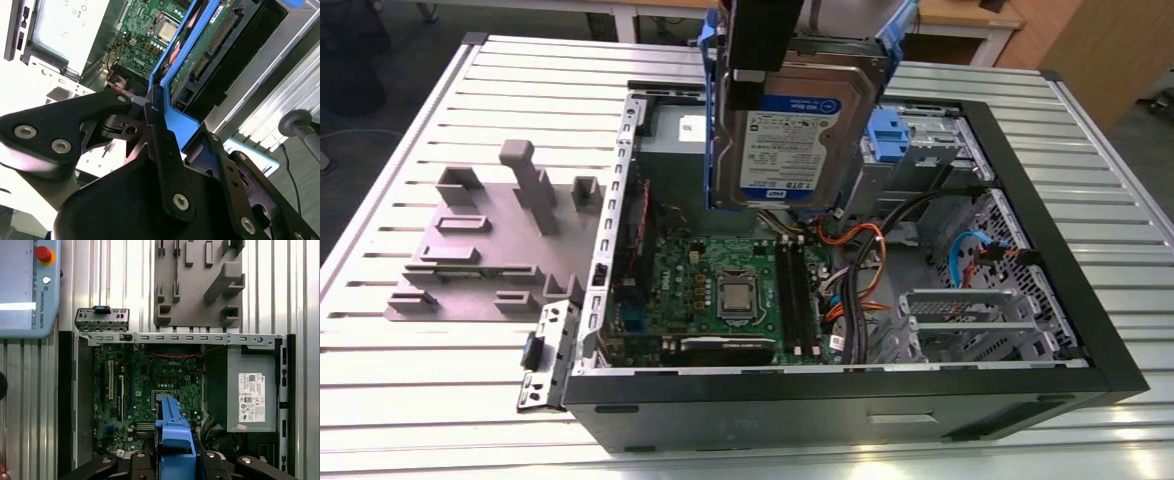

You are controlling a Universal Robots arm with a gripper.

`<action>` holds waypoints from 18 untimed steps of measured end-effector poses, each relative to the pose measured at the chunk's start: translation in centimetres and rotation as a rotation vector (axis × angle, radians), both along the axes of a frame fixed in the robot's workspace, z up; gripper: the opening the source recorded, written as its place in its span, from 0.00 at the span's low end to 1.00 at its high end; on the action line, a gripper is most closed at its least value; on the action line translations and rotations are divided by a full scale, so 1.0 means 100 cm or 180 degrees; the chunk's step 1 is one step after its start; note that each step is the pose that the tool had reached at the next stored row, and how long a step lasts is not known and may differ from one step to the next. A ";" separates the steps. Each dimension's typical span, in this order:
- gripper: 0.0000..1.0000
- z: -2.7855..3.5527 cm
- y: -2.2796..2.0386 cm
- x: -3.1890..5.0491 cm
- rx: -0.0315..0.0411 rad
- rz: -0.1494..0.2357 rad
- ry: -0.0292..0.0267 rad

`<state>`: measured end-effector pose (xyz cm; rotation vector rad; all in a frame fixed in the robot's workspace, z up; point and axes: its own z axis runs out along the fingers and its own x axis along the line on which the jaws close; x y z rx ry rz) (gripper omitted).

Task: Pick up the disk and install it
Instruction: 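Insert the disk into the insertion slot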

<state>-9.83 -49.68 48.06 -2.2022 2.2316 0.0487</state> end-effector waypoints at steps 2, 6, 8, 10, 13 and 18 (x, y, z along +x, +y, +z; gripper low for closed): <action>0.36 -0.0001 -0.0003 0.0016 0.0000 0.0000 0.0000; 0.36 -0.0002 -0.0003 0.0058 0.0000 0.0000 0.0000; 0.36 -0.0003 -0.0003 0.0081 0.0000 0.0000 0.0000; 0.36 -0.0003 -0.0003 0.0107 0.0000 0.0000 0.0000; 0.36 -0.0004 -0.0003 0.0150 -0.0001 0.0000 0.0000; 0.36 -0.0005 -0.0003 0.0223 -0.0001 0.0000 0.0000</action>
